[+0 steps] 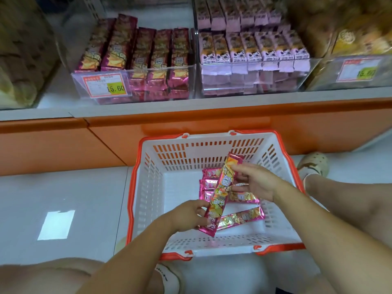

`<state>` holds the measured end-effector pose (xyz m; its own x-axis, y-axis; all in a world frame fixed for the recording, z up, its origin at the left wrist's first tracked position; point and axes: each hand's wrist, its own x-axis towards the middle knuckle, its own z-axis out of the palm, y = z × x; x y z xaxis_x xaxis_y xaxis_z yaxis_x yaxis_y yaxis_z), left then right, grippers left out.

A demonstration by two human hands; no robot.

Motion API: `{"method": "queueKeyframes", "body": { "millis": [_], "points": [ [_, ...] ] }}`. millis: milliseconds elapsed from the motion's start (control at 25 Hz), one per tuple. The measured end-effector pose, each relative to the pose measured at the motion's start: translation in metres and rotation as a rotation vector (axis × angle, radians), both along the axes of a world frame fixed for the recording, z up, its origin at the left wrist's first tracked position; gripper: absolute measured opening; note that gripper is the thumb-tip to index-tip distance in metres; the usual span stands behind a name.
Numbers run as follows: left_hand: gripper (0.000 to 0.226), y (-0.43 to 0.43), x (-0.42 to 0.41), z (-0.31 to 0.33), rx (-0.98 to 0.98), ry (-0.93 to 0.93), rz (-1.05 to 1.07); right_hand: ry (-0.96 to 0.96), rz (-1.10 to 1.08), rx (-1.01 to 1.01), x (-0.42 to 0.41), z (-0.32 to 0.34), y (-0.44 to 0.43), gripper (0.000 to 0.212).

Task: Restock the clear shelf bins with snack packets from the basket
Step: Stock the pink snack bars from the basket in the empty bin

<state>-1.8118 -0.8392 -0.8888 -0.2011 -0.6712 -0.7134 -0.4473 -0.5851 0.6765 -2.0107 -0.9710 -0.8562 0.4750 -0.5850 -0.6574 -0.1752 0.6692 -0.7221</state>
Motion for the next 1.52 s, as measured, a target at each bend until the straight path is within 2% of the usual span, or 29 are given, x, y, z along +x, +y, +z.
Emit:
{"method": "queueKeyframes", "body": {
  "millis": [120, 320, 440, 520, 560, 640, 760, 880, 1000, 1160, 1280, 1400, 1520],
  "points": [
    [0.036, -0.001, -0.011, 0.015, 0.010, 0.128, 0.073, -0.022, 0.096, -0.022, -0.002, -0.001, 0.019, 0.040],
    [0.032, -0.004, -0.016, 0.031, 0.003, 0.146, 0.059, -0.013, 0.060, -0.050, -0.003, -0.005, 0.041, 0.043],
    [0.036, -0.008, -0.011, 0.047, -0.034, 0.046, 0.019, -0.035, -0.164, -0.058, -0.009, 0.002, 0.031, 0.048],
    [0.038, -0.016, 0.005, 0.059, -0.095, -0.135, -0.087, -0.038, -0.369, -0.097, -0.019, 0.010, 0.016, 0.054],
    [0.039, -0.020, 0.015, 0.065, -0.118, -0.219, -0.135, -0.018, -0.378, -0.126, -0.025, 0.015, 0.010, 0.055],
    [0.035, -0.027, 0.036, 0.073, -0.128, -0.257, -0.116, 0.043, -0.196, -0.151, -0.031, 0.023, 0.006, 0.052],
    [0.027, -0.032, 0.054, 0.082, -0.140, -0.097, 0.155, 0.101, 0.131, -0.113, -0.028, 0.028, 0.020, 0.040],
    [0.039, -0.037, 0.053, 0.085, -0.242, 0.097, 0.509, 0.166, 0.280, -0.123, -0.022, 0.024, 0.033, 0.045],
    [0.043, -0.042, 0.046, 0.088, -0.330, 0.163, 0.632, 0.146, 0.355, -0.122, -0.011, 0.027, 0.040, 0.055],
    [0.033, -0.046, 0.045, 0.096, -0.435, 0.054, 0.568, 0.101, 0.323, -0.125, -0.002, 0.040, 0.046, 0.060],
    [0.036, -0.045, 0.050, 0.104, -0.473, -0.055, 0.486, 0.078, 0.316, -0.124, 0.003, 0.044, 0.050, 0.061],
    [0.045, -0.049, 0.064, 0.124, -0.600, -0.324, 0.351, 0.021, 0.263, -0.124, 0.011, 0.053, 0.052, 0.061],
    [0.047, -0.056, 0.095, 0.172, -0.899, -0.568, 0.449, -0.041, 0.197, -0.192, 0.028, 0.081, 0.050, 0.063]
  ]
}}
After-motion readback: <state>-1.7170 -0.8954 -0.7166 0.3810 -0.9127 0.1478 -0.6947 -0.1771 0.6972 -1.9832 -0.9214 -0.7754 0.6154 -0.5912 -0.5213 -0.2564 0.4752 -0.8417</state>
